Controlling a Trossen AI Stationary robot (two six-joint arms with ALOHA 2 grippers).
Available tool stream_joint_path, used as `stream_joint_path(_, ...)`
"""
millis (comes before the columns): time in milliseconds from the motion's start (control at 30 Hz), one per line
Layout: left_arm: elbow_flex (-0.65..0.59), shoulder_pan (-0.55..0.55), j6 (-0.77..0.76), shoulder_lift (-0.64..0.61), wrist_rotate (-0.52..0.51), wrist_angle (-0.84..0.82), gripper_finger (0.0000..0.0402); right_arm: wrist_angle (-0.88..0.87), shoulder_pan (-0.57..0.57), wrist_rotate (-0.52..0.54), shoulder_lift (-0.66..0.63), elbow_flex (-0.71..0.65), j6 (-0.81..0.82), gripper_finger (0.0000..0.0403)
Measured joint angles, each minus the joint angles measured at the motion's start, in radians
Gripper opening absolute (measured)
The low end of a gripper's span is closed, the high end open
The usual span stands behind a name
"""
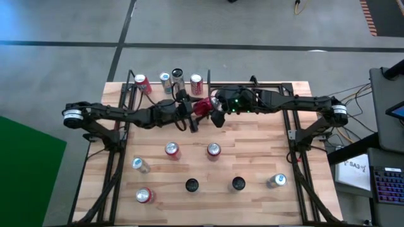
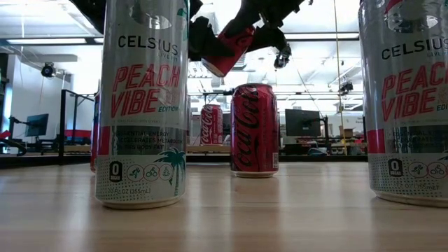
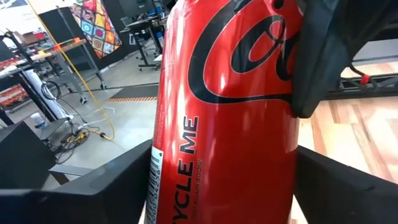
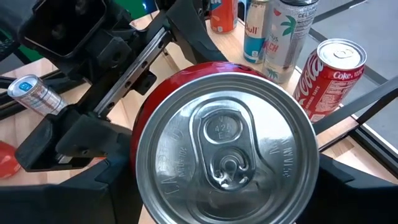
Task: Place canned beverage on shelf
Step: Put the top red black soda can on the shelf
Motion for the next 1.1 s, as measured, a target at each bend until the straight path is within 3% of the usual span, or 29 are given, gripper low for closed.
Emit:
stream_joint_path(67,0.0,0.0,0.0,0.0,-0.001,-0.002,0.0288,-0.002,0.0,0.001,0.0,0.0,-0.001,0.029)
stream_joint_path(300,-0.005,-0.002,-0.008,0.002,0.009,-0.023,0.0288,0.026,-0.001,0.01,-0.007,0.004,-0.016,0.0352)
stream_joint_path(533,-0.069,-0.002,-0.038,-0.033,0.009,0.072,0.0288,0.063,-0.001,0.009,-0.04,0.004,-0.074,0.0361)
stream_joint_path(700,-0.166,-0.002,-0.064,-0.133,0.034,0.188,0.0288,0.128,0.002,-0.017,-0.077,0.004,-0.182,0.0362)
stream_joint_path(833,-0.237,-0.008,-0.078,-0.247,0.042,0.222,0.0288,0.226,-0.003,-0.113,-0.086,-0.005,-0.268,0.0363)
stream_joint_path(1000,-0.336,-0.012,-0.114,-0.378,0.175,0.316,0.0288,0.355,0.006,-0.223,-0.059,-0.029,-0.399,0.0363)
stream_joint_path(1100,-0.396,-0.013,-0.144,-0.441,0.204,0.407,0.0288,0.452,0.013,-0.258,-0.017,-0.048,-0.458,0.0363)
